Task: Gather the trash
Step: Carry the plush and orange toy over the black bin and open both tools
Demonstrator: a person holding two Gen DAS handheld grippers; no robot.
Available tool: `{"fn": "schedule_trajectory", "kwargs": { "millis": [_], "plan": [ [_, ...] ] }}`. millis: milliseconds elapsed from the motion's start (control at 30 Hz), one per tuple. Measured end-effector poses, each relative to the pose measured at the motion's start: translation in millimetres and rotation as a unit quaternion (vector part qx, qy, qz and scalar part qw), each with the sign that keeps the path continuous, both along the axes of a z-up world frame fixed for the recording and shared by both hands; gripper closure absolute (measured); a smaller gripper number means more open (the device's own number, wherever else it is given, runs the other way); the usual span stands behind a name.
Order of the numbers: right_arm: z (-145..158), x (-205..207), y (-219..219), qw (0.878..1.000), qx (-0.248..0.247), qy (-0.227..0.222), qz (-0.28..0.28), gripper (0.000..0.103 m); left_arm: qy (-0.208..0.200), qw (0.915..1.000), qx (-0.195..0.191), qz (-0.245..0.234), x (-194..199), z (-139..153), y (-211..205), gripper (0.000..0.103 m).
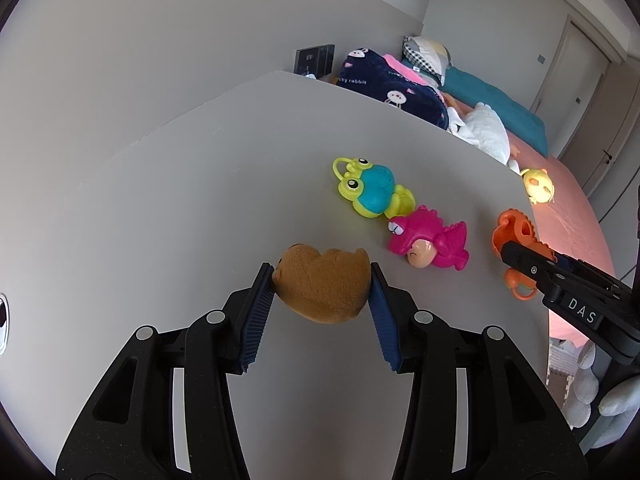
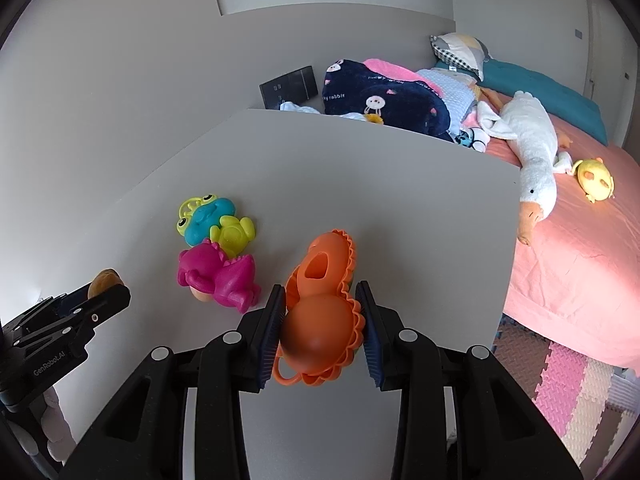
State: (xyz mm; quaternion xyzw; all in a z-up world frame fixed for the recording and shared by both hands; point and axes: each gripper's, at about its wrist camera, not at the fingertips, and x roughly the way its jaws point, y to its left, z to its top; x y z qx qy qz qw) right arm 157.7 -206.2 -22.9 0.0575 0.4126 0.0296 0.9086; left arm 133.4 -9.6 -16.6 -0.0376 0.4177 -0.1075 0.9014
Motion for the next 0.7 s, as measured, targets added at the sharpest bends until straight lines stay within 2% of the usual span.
{"fn": "schedule_trajectory", "kwargs": {
  "millis": [333,700],
  "plan": [
    [20.5,-32.0,-26.3,1.0,0.002,-0.016,-0.01,0.065,0.002,0.9999,-0.008,-0.014,-20.0,2.3,-30.0,0.057],
    [36.6,-65.1,-53.1,0.999,0.008,-0.032,-0.025,0.065,-0.013,0.9992,-0.008,-0.038,-37.5,18.2,-61.5,0.057]
  ]
}}
